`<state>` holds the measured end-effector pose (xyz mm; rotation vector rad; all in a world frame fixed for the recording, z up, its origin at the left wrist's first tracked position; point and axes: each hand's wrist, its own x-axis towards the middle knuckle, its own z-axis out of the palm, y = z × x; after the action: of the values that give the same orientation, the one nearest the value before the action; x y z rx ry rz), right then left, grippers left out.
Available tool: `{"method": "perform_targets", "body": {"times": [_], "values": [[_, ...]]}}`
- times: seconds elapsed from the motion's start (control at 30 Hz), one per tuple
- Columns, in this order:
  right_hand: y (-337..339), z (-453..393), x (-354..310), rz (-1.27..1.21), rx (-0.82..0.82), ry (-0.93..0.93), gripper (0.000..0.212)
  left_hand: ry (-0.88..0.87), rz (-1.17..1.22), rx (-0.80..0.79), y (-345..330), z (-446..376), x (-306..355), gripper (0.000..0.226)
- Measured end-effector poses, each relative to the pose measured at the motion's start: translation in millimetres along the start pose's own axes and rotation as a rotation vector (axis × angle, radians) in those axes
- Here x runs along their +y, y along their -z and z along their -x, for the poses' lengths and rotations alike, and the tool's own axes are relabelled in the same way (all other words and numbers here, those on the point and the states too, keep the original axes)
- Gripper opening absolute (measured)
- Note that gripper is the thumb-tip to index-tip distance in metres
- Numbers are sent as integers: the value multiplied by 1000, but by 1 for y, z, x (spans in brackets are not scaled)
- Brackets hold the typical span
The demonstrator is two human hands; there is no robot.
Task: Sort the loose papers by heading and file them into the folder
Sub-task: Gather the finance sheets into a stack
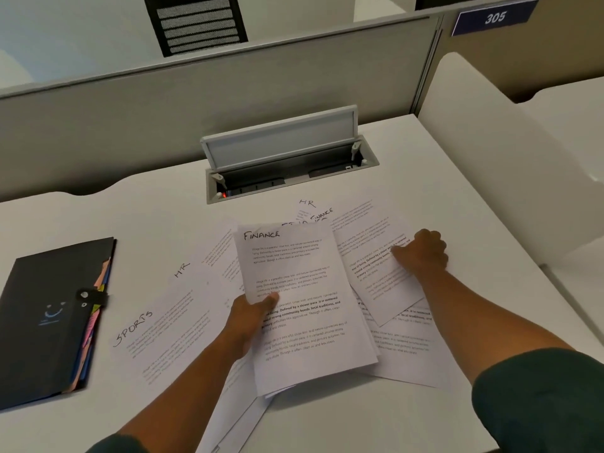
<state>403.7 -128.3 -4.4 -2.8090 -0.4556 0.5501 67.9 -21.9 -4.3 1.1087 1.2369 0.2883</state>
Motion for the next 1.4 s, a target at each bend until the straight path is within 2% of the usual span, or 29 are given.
{"method": "perform_targets", "body": {"times": [0.27,0.33,0.47,0.73,0.87,1.03,1.2,1.4], "values": [[10,-14,-13,136,-59,-43,89,6,-4,6,-8,-6,5,25],[11,-15,-13,153,-22,-16,83,7,2,6,-10,-6,7,23],[6,-15,-10,145,65,69,50,3,11,9,-10,-5,11,21],[22,2,-35,-235,291,190,28,20,24,67,3,-4,10,27],[42,11,-60,-630,238,41,27,1,46,124,13,-1,15,23],[55,22,-83,-1041,59,-118,33,-21,91,223,31,2,29,34],[61,43,-93,-1149,11,-185,56,-76,92,314,47,12,39,35],[66,69,-101,-1187,2,-130,30,-132,12,399,77,24,41,35]]}}
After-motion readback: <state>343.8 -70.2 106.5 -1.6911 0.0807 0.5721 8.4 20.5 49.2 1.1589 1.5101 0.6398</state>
